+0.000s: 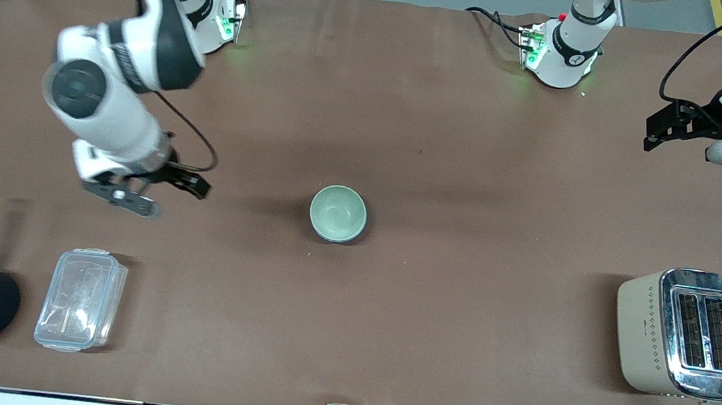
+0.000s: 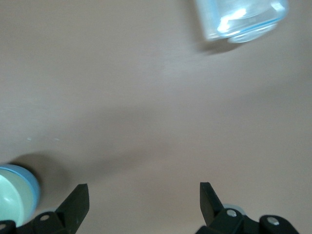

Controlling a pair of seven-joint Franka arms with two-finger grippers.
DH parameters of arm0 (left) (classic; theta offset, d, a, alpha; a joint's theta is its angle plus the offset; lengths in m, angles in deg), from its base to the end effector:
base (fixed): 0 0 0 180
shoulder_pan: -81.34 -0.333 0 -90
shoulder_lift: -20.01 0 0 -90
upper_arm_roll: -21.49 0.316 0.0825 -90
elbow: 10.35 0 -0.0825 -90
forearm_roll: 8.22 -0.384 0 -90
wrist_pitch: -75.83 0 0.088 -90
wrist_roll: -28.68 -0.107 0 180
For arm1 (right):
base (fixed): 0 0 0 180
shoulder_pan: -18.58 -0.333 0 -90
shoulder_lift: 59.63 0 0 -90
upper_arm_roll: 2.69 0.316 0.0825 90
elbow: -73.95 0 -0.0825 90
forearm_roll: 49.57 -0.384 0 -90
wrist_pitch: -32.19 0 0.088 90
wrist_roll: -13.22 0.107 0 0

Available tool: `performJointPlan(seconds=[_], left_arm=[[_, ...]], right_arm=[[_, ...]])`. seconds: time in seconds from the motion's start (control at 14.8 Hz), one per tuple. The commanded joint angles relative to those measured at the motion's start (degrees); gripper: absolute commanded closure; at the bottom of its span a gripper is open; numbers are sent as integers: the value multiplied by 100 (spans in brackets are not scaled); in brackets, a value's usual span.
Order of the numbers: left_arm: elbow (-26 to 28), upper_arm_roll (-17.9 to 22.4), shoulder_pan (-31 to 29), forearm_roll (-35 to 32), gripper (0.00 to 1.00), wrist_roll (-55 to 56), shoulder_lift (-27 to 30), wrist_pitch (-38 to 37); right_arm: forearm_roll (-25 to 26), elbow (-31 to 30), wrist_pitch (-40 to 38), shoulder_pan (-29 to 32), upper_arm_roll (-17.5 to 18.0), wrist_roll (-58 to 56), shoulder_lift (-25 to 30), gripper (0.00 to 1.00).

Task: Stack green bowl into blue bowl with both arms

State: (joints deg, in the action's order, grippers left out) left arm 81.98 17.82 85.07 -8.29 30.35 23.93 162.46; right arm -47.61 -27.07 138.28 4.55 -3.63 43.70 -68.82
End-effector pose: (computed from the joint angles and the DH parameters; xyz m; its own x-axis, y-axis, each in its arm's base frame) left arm 0.5224 -0.0690 0.6373 0.9946 -0.0994 -0.0310 -0.0997 -0.9950 -0.0065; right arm 0.5858 0.1339 0.4635 0.9561 -0.2897 -0.0444 -0.2865 -0.9558 0.0664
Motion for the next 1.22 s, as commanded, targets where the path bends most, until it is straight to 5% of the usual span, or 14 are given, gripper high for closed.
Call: performJointPlan(seconds=[0.0,0.27,0.47,1.15], left_arm=[[-31,16,5,24,0,-70,13,20],[-39,16,-3,6,0,-70,13,20],[-197,16,-12,-2,0,-61,-92,20],[-259,33,-21,-11,0,9,-110,20]], right_arm=[[-212,-226,-657,812,111,-875,820,0],[-275,28,-1055,1533,59,-1684,1349,0],[-275,1123,-1579,1920,59,-2553,1236,0],[-284,2174,-2312,1913,85,-3047,655,0]])
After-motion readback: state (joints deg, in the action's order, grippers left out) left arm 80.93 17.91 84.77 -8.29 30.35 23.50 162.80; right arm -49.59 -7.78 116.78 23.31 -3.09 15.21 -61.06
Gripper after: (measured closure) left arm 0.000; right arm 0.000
